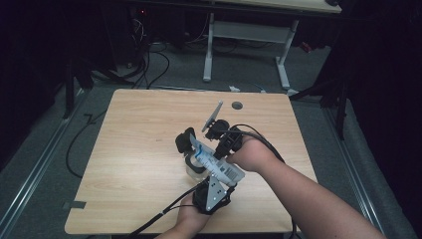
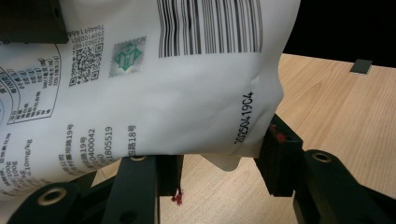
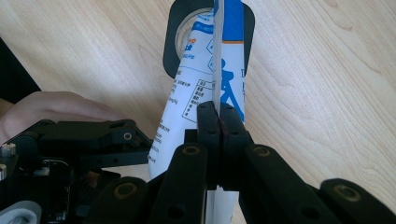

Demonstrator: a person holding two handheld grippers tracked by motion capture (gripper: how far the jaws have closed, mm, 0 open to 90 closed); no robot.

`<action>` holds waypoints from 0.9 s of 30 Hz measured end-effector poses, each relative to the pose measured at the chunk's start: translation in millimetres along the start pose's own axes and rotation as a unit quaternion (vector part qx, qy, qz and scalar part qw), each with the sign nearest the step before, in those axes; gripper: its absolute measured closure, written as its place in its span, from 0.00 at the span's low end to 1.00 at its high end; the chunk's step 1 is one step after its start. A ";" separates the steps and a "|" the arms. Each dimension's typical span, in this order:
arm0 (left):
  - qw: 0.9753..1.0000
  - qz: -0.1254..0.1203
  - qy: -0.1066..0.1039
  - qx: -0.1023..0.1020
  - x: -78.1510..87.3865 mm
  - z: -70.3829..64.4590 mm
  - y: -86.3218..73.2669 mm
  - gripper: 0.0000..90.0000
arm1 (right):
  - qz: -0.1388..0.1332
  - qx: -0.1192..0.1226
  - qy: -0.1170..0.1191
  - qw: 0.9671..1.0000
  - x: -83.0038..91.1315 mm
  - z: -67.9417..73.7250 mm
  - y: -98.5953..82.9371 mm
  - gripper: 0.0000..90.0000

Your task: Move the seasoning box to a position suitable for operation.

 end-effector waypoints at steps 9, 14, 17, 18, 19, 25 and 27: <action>1.000 0.000 -0.001 0.001 -0.4 -1.3 -0.6 0.63 | 0.007 -0.001 0.003 1.000 -0.5 0.3 -0.8 0.99; 1.000 -0.001 0.000 -0.001 -0.5 -1.7 -0.9 0.63 | 0.010 0.003 0.005 1.000 -0.6 0.2 -1.0 0.99; 1.000 -0.001 0.001 -0.002 -0.5 -1.5 -1.5 0.63 | 0.011 0.005 0.005 1.000 -0.4 0.6 -0.9 0.99; 1.000 -0.001 0.001 -0.002 -0.4 -1.6 -1.5 0.63 | 0.013 0.006 0.004 1.000 -0.4 0.6 -0.9 0.99; 1.000 -0.001 0.001 -0.002 -0.4 -1.5 -1.5 0.63 | 0.014 0.005 0.004 1.000 -0.4 0.8 -0.9 0.99; 1.000 -0.001 0.001 -0.001 -0.5 -0.7 -1.3 0.63 | 0.015 0.008 0.006 1.000 -0.5 1.0 0.0 0.99; 1.000 -0.001 0.001 0.000 -0.6 -0.6 -1.2 0.63 | 0.014 0.009 0.006 1.000 -0.7 0.7 0.2 0.99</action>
Point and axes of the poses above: each handheld gripper's, and its own axes: x roughly backward along the jaws, y roughly out of its top, z roughly to its left, the point moved 9 cm from there along -x, roughly forward along the jaws, and after that the axes turned 7 degrees about -y, right-handed, at the moved point
